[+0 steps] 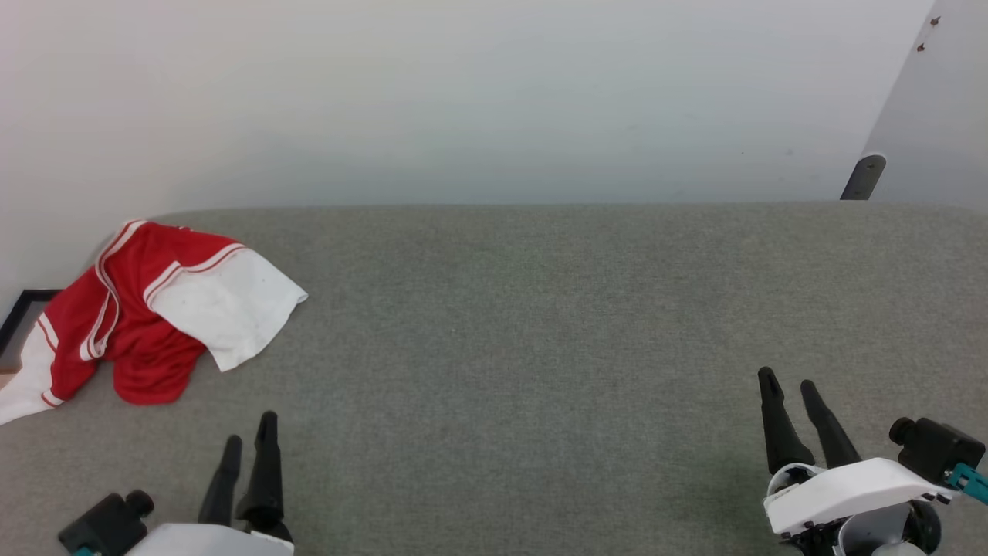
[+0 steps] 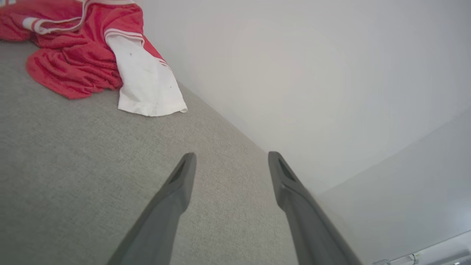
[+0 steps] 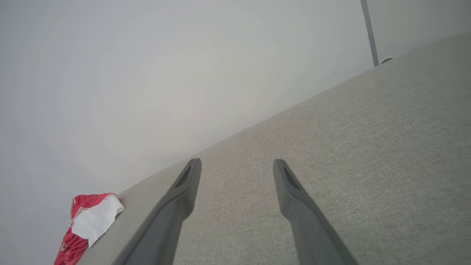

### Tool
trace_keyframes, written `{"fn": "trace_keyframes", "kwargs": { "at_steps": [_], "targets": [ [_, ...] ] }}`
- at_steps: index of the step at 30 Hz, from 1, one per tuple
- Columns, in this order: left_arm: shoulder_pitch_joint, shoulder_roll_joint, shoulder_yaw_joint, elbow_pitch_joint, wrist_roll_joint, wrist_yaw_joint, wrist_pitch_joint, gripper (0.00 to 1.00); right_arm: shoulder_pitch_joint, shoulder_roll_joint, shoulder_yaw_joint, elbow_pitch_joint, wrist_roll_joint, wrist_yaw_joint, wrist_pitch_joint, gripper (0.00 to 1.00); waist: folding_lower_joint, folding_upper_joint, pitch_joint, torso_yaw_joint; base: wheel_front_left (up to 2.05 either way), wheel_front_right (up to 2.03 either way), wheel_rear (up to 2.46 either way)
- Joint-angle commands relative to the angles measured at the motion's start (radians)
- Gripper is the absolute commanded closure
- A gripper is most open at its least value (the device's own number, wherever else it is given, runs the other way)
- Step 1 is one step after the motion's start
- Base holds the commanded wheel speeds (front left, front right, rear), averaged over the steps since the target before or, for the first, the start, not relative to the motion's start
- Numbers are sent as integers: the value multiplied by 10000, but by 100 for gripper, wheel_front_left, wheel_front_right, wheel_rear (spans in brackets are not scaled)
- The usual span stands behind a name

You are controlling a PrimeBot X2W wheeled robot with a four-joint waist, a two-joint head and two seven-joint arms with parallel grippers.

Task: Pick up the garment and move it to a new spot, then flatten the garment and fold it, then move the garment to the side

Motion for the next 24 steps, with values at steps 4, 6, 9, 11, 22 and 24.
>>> {"fn": "trace_keyframes", "kwargs": {
  "at_steps": [4, 6, 9, 11, 22, 24],
  "targets": [
    [60, 83, 81, -240, 855, 87, -146, 0, -104, -5, -115, -210, -937, 34, -48, 0, 0, 0, -27, -14, 0, 0, 0],
    [105, 59, 116, -307, 1224, 70, -199, 0, -79, -6, -146, -271, -1285, 35, -47, 0, 0, 0, -39, -21, 0, 0, 0],
    [149, 86, 126, -364, 1713, -16, -273, 0, -39, -6, -180, -353, -1742, 37, -53, 0, 0, 0, -52, -31, 0, 0, 0],
    [180, 108, 168, -402, 2006, -89, -326, 0, -10, -5, -197, -411, -2116, 38, -55, 0, 0, 0, -60, -37, 0, 0, 0],
    [234, 180, 443, -423, 3449, -463, -579, 0, 100, -8, -305, -645, -3437, 43, -146, 0, 0, 0, -63, -50, 0, 0, 0],
    [236, 190, 468, -434, 3728, -516, -624, 0, 97, -8, -321, -663, -3676, 44, -181, 0, 0, 0, -67, -51, 0, 0, 0]
  ]
}}
